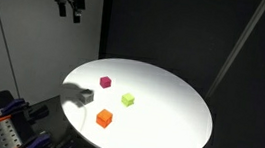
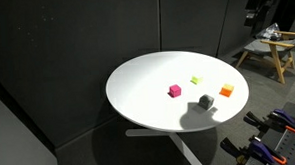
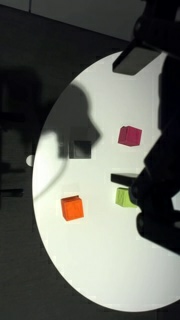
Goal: Stack the grey toy block on top of the orange toy block
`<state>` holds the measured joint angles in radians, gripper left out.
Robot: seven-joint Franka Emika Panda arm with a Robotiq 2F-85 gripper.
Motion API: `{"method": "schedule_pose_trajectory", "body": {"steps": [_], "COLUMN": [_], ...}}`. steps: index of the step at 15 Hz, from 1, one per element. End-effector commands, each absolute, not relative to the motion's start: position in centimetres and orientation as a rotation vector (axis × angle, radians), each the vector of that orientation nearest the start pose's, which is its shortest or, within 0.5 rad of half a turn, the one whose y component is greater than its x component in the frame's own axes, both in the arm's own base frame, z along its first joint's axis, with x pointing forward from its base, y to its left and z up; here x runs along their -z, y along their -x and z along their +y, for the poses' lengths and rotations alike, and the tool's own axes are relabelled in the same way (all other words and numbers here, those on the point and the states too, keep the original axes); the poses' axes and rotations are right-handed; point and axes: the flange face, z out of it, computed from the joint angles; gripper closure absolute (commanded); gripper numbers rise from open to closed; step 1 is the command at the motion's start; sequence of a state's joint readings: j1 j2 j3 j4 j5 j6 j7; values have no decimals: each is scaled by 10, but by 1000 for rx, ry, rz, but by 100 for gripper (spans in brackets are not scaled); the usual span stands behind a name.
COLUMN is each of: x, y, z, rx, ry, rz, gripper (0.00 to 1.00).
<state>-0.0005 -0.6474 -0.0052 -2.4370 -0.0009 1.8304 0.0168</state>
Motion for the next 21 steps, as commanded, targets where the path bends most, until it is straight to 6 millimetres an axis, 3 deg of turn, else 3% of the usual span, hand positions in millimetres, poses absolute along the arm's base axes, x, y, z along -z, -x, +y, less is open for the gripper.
{"method": "schedule_pose_trajectory", "body": {"steps": [1,11,16,21], "x": [-521,-455,-429,-416], "y": [-387,-427,-433,-431], "z": [-7,-34,-38,-34], "rx": [111,55,-58,-101], "ry": [3119,3131,3150,3144], "rz": [30,105,94,106], "gripper": [0,0,0,0]}}
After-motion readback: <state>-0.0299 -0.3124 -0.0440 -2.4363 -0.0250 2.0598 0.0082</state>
